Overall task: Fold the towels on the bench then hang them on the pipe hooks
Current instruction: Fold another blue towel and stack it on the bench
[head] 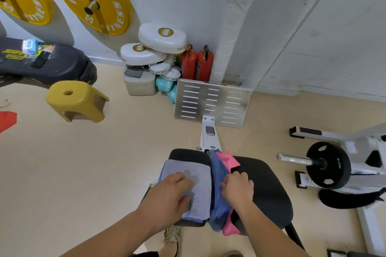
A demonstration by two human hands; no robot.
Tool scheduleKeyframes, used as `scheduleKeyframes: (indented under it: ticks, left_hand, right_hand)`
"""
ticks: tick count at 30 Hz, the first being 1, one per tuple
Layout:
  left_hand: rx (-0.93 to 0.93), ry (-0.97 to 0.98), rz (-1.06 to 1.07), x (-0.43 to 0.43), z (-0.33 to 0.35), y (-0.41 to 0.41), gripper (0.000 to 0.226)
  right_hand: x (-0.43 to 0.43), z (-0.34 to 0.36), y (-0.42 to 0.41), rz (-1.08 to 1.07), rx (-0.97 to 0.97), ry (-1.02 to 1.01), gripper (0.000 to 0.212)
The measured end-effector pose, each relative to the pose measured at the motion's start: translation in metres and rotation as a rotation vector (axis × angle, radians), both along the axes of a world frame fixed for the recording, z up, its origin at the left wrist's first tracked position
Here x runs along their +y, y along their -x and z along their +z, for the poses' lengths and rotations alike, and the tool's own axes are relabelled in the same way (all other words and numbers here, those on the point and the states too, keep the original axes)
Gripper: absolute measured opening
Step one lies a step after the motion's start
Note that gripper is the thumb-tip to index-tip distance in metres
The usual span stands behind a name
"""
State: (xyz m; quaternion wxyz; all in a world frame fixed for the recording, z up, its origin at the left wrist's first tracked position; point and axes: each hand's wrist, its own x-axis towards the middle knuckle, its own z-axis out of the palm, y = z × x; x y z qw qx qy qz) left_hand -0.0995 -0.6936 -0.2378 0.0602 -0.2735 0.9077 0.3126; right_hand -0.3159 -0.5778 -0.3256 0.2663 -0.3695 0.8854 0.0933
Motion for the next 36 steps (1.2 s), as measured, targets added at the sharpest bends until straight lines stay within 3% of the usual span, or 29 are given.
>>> scheduleKeyframes:
  ticks: [3, 7, 13, 17, 20, 22, 25, 29, 33, 34, 36]
  left_hand:
    - [0.042, -0.022, 0.015, 0.002, 0.002, 0.001, 0.035]
    - [0.101, -0.076, 0.068, 0.004, 0.009, 0.003, 0.035]
    - [0.098, -0.12, 0.143, 0.01, 0.011, 0.003, 0.032]
    - [0.257, -0.194, 0.114, 0.033, 0.028, 0.027, 0.025]
    - [0.463, -0.234, 0.01, 0.067, 0.058, 0.061, 0.04]
    - [0.604, -0.238, -0.093, 0.087, 0.081, 0.085, 0.049]
    - [0.758, -0.176, -0.241, 0.108, 0.115, 0.113, 0.034]
    - [0.716, -0.179, -0.257, 0.138, 0.16, 0.135, 0.023]
    - [0.576, -0.236, -0.158, 0.18, 0.192, 0.158, 0.026]
    - [0.57, -0.251, -0.125, 0.191, 0.201, 0.165, 0.023]
    - [0.559, -0.281, -0.041, 0.214, 0.216, 0.179, 0.017]
  right_hand:
    - [0.01, 0.018, -0.002, -0.187, -0.141, 0.127, 0.012]
    - [0.038, 0.056, -0.016, -0.593, -0.523, 0.335, 0.012]
    - [0.081, 0.121, -0.026, -0.968, -0.53, 0.655, 0.013]
    - [0.101, 0.173, -0.021, -0.864, -0.593, 0.845, 0.062]
    - [0.115, 0.208, -0.016, -0.899, -0.735, 0.944, 0.082]
    - [0.126, 0.229, -0.011, -0.918, -0.805, 0.983, 0.076]
    - [0.147, 0.256, -0.004, -0.921, -0.859, 1.056, 0.041]
    - [0.179, 0.275, 0.009, -0.885, -0.699, 1.04, 0.015]
    - [0.218, 0.298, 0.028, -0.758, -0.185, 1.062, 0.019]
    - [0.232, 0.307, 0.033, -0.699, -0.18, 1.105, 0.018]
    - [0.257, 0.324, 0.043, -0.547, -0.352, 1.102, 0.022]
